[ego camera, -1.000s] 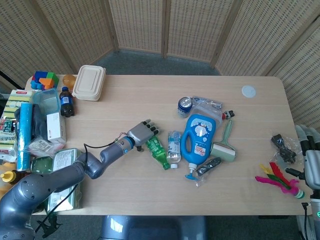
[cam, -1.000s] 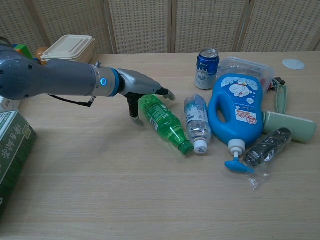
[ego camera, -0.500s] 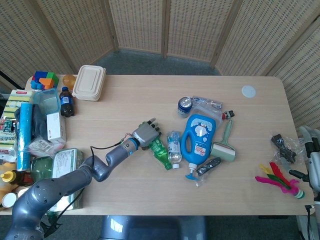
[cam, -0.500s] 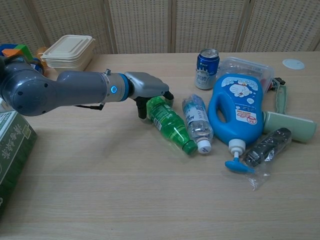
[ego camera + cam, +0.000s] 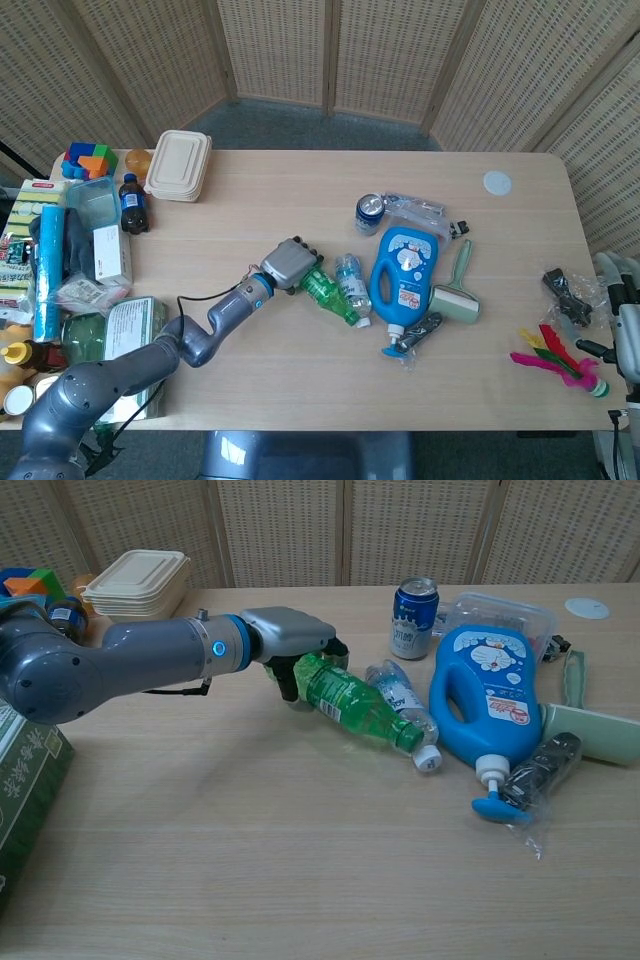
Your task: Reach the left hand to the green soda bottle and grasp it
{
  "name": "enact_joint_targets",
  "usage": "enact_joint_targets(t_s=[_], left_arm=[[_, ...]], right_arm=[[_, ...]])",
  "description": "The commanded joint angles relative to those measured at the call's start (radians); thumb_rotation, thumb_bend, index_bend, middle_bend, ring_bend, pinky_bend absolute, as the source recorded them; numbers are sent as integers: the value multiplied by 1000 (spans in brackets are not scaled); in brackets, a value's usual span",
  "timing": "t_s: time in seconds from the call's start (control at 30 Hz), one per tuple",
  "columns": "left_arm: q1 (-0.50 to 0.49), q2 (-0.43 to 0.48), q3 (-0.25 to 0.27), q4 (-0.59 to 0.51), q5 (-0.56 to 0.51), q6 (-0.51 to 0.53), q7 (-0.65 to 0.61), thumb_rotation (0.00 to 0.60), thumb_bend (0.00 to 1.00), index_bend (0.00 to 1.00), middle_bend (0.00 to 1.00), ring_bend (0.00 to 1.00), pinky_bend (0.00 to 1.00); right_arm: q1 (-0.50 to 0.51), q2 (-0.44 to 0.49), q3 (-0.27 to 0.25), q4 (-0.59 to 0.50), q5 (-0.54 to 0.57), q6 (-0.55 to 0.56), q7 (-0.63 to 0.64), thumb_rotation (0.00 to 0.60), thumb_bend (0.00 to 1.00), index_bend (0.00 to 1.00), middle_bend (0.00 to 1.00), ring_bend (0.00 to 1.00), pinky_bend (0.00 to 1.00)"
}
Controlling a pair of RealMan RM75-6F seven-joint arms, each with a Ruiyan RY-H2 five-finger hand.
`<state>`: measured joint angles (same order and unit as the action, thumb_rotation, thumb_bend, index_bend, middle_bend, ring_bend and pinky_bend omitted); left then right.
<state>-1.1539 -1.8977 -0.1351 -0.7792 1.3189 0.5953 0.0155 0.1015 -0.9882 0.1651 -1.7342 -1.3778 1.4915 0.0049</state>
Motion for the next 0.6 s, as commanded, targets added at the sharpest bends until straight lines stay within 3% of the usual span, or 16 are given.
enact_joint_targets(t_s=[0.03,0.27,0.6], left_arm=[[18,57,-22,-68,15,53,-36,600,426,696,606,526,342],[56,257,-89,-307,2,155,-32,600,423,687,604,526,339],[62,521,-219,-570,-131,184,82,600,418,678,597,526,327]], right_arm=[[3,-3,0,0,-2,-3,-1,421,319,0,0,0,0],[19,-21,1,6,-6,-22,-2,418,320,0,0,0,0],[34,-47,1,14,-10,-35,-4,418,320,0,0,0,0]])
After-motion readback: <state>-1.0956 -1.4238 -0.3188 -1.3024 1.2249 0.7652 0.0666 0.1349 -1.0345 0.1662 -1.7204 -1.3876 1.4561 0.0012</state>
